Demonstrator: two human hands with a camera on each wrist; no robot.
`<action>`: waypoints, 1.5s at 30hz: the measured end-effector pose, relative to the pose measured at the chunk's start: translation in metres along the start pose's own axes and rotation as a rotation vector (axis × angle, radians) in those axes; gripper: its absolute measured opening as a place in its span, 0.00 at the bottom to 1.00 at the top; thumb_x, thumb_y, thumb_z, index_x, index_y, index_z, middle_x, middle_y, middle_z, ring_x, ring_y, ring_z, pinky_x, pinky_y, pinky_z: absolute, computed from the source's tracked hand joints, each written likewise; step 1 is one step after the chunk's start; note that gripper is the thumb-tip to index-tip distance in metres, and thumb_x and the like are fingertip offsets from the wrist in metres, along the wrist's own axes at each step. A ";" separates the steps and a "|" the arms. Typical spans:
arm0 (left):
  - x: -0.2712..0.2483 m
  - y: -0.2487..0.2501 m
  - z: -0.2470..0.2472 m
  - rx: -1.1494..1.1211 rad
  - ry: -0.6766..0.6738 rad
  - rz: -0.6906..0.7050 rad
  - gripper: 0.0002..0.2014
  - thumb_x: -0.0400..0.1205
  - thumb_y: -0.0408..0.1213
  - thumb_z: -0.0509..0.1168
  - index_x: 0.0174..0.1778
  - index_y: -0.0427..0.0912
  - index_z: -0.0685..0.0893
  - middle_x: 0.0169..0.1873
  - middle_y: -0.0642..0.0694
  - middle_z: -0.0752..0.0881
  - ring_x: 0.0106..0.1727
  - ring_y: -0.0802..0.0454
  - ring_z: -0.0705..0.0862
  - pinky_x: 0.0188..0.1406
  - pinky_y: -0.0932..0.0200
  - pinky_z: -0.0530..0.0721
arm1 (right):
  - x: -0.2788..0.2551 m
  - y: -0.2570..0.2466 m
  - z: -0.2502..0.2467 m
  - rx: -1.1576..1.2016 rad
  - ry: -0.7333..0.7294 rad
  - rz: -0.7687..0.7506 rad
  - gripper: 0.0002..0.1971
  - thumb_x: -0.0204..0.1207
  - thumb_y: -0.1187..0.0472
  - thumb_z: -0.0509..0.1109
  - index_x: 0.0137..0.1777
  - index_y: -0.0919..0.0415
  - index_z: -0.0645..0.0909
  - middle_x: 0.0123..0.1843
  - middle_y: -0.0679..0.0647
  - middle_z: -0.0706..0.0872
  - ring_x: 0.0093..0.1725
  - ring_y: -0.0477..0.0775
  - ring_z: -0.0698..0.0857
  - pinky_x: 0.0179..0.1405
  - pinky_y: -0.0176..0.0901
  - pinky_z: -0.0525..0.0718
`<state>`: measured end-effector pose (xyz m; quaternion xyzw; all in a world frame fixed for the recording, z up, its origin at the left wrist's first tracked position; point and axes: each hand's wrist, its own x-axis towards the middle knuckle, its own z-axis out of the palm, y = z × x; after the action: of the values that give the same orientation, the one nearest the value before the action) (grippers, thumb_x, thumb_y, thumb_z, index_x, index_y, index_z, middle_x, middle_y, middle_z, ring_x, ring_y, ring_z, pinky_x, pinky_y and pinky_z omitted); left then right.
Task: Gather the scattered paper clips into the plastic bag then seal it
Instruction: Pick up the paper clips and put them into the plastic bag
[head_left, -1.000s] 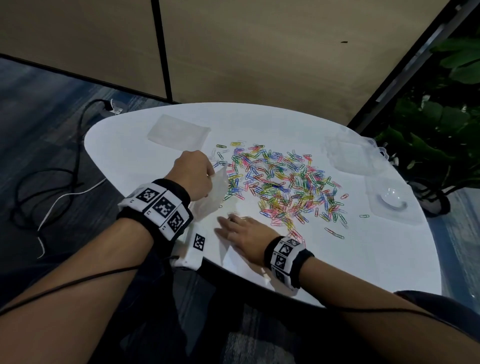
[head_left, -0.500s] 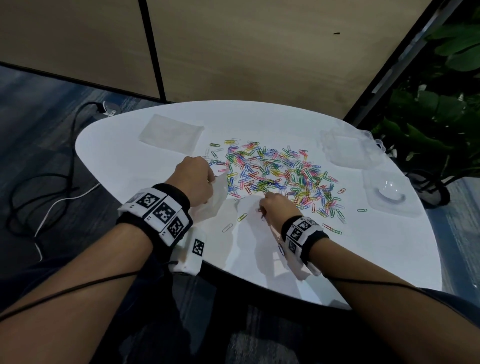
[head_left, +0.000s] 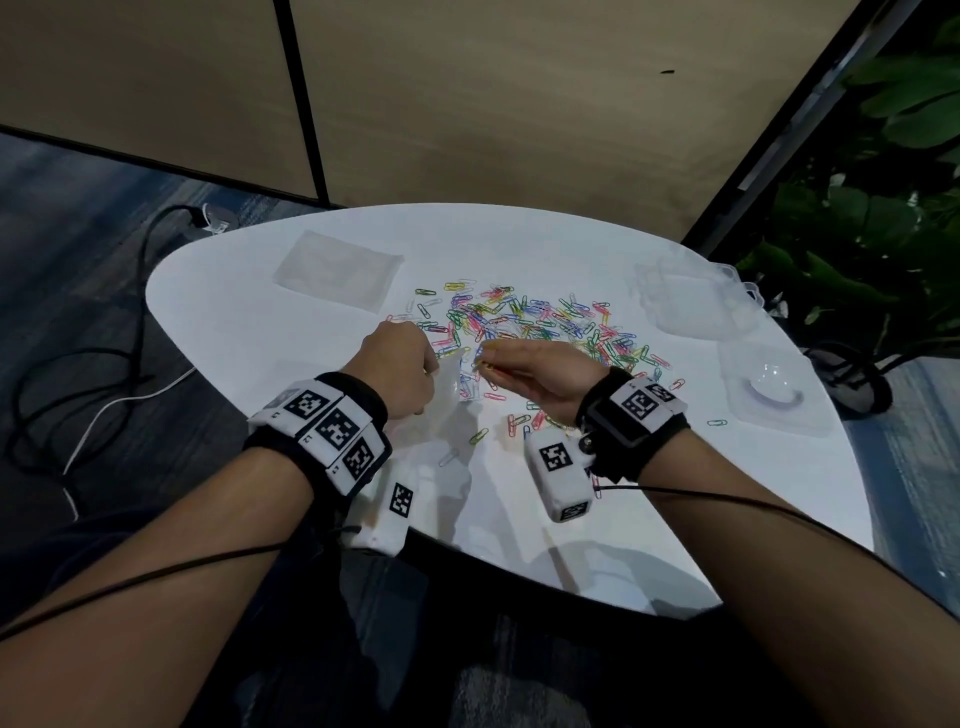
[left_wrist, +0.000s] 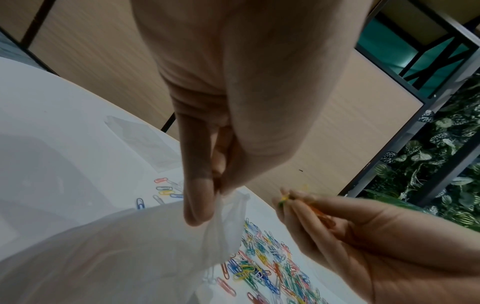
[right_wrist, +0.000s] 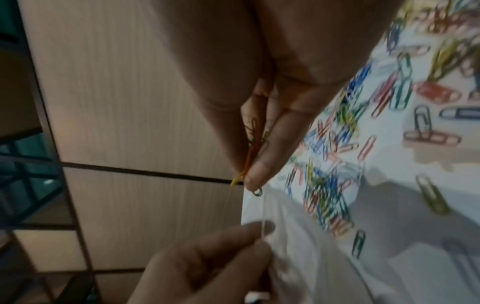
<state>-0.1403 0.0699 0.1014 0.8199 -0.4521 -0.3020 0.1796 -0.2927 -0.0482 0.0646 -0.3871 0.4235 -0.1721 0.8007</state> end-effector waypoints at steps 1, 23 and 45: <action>0.000 0.000 0.001 -0.006 0.006 0.003 0.14 0.80 0.25 0.63 0.56 0.37 0.91 0.47 0.39 0.92 0.44 0.43 0.94 0.58 0.53 0.90 | -0.001 0.004 0.008 0.002 -0.021 0.017 0.12 0.75 0.75 0.72 0.58 0.77 0.83 0.47 0.65 0.90 0.45 0.55 0.92 0.44 0.36 0.89; -0.001 -0.006 -0.008 -0.001 0.033 0.042 0.11 0.75 0.23 0.66 0.32 0.40 0.89 0.33 0.42 0.87 0.49 0.35 0.91 0.55 0.48 0.90 | -0.005 0.025 0.053 -1.058 -0.040 -0.249 0.14 0.74 0.74 0.66 0.49 0.60 0.92 0.42 0.52 0.90 0.40 0.49 0.90 0.43 0.41 0.90; 0.001 -0.001 -0.002 0.061 0.023 0.005 0.16 0.77 0.21 0.66 0.58 0.36 0.91 0.50 0.39 0.93 0.44 0.45 0.91 0.46 0.59 0.85 | 0.021 0.086 -0.077 -2.048 0.057 -0.388 0.18 0.79 0.68 0.66 0.69 0.58 0.77 0.67 0.62 0.78 0.61 0.66 0.81 0.48 0.49 0.83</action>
<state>-0.1378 0.0694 0.1016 0.8272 -0.4610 -0.2781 0.1604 -0.3479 -0.0419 -0.0390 -0.9383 0.3161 0.1348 0.0377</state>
